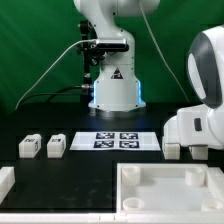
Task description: Assemble one leg
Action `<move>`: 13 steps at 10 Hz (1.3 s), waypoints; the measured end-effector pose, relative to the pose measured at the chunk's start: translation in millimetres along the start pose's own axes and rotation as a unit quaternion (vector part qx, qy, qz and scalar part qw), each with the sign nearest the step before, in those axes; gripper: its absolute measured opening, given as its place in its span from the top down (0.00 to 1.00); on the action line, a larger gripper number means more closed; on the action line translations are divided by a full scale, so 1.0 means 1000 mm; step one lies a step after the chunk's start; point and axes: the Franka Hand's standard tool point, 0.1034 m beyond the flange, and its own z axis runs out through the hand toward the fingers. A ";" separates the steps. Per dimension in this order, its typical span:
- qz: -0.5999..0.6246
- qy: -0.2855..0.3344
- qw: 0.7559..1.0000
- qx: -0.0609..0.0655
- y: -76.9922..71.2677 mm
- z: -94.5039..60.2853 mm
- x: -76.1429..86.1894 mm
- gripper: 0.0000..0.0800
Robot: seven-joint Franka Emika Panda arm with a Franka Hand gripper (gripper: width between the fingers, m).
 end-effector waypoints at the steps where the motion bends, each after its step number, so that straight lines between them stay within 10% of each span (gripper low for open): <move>1: -0.001 0.000 1.000 0.000 0.000 0.000 0.000 0.19; 13: 0.005 0.164 0.986 0.025 -0.004 -0.005 0.017 0.19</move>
Offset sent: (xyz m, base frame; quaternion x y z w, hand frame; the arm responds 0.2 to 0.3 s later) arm -0.0027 -0.0012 -0.0014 -0.0023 0.0052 0.0032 1.0000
